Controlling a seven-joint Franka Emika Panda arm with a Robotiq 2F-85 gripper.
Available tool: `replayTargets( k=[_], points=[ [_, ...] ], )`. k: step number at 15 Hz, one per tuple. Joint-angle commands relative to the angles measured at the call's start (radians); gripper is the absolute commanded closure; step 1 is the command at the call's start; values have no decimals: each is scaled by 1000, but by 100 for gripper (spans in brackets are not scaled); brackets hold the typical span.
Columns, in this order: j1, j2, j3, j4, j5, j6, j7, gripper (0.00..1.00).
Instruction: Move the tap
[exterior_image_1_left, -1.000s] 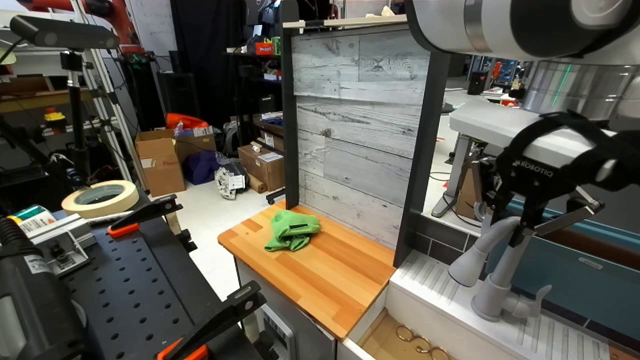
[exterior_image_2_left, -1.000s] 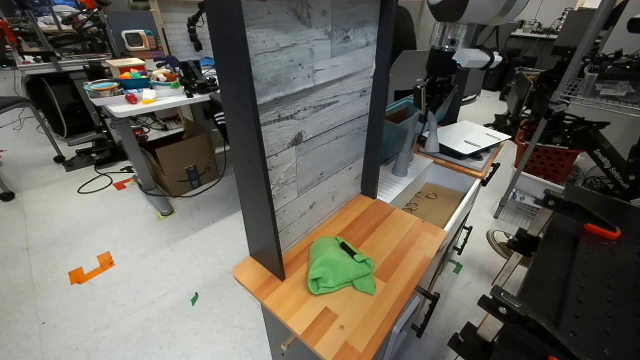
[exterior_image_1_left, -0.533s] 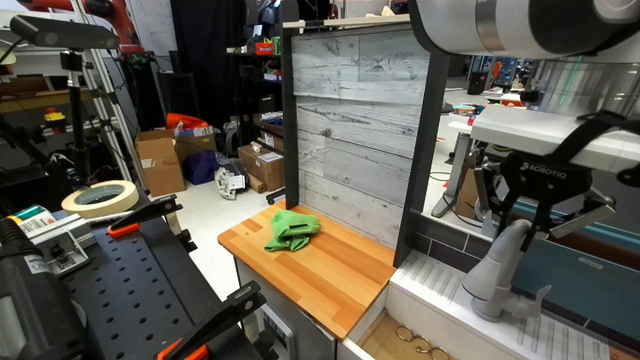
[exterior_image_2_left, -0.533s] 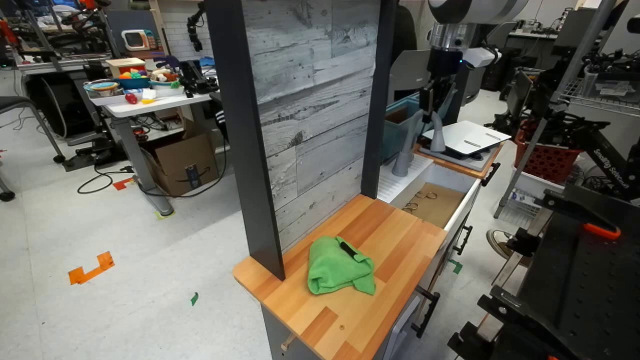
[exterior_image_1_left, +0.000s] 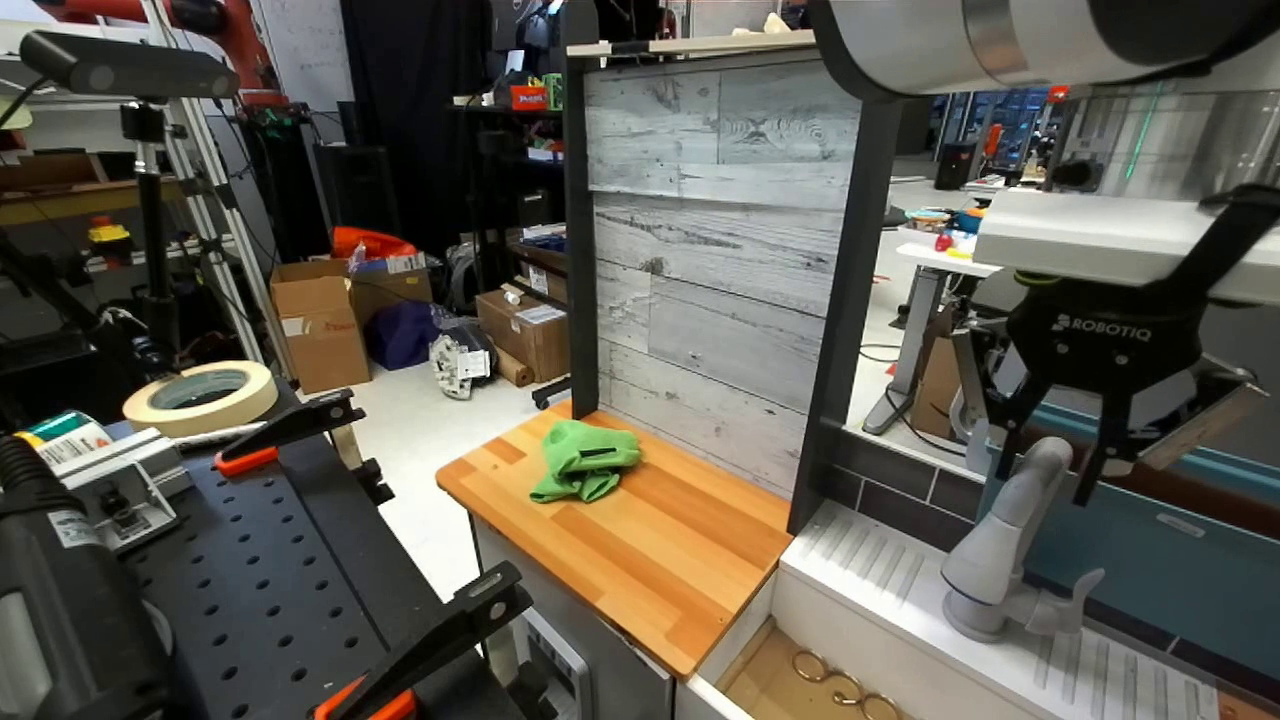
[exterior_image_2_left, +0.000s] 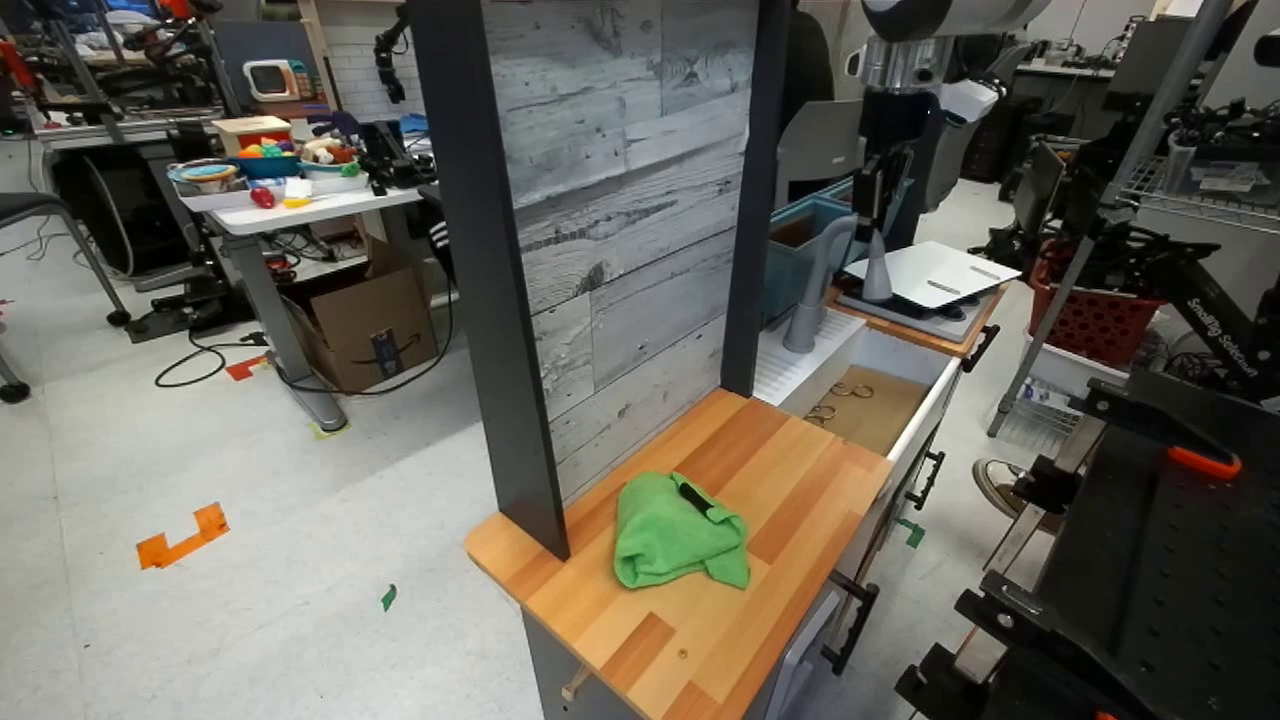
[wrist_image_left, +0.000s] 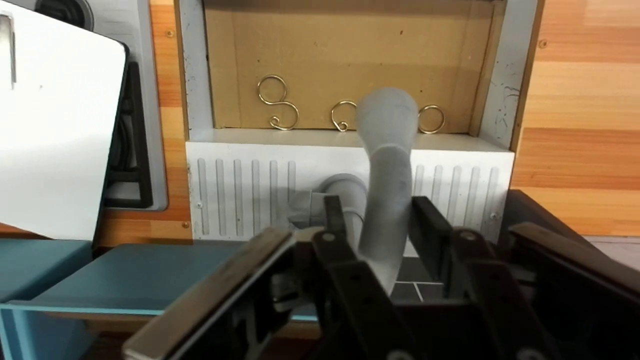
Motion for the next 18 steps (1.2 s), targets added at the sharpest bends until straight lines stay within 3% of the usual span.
replayTargets(
  k=[1,5,10,15,16,17,18],
  points=[
    [-11,-80,-34,-64,-73,-40,-10,29],
    [11,-162,-63,-183,-114,39,49,0],
    [70,-309,-64,-422,-102,213,231,0],
    [197,-423,-59,-661,-129,343,369,0],
    [261,-418,-102,-673,-207,321,415,0],
    [184,-366,-51,-585,-132,298,346,0],
    [217,-378,-61,-616,-165,298,384,0]
  ],
)
